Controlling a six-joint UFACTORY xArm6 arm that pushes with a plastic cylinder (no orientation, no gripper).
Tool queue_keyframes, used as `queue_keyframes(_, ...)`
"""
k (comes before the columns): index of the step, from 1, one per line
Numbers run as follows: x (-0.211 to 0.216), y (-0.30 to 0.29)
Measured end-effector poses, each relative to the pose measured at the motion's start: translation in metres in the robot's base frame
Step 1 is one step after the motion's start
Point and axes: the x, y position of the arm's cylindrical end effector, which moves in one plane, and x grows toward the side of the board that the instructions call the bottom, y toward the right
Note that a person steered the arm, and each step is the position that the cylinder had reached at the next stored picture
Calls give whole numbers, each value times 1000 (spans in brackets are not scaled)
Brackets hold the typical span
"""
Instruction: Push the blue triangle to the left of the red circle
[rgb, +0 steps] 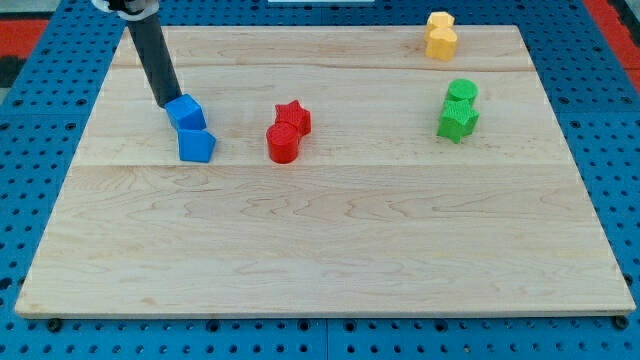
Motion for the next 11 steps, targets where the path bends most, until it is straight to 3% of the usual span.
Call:
queue_keyframes(2,1,-28)
queue_keyframes(4,44,-48)
queue_keyframes(6,66,-7)
queue_keyframes(9,86,109)
queue_keyframes(11,128,-50)
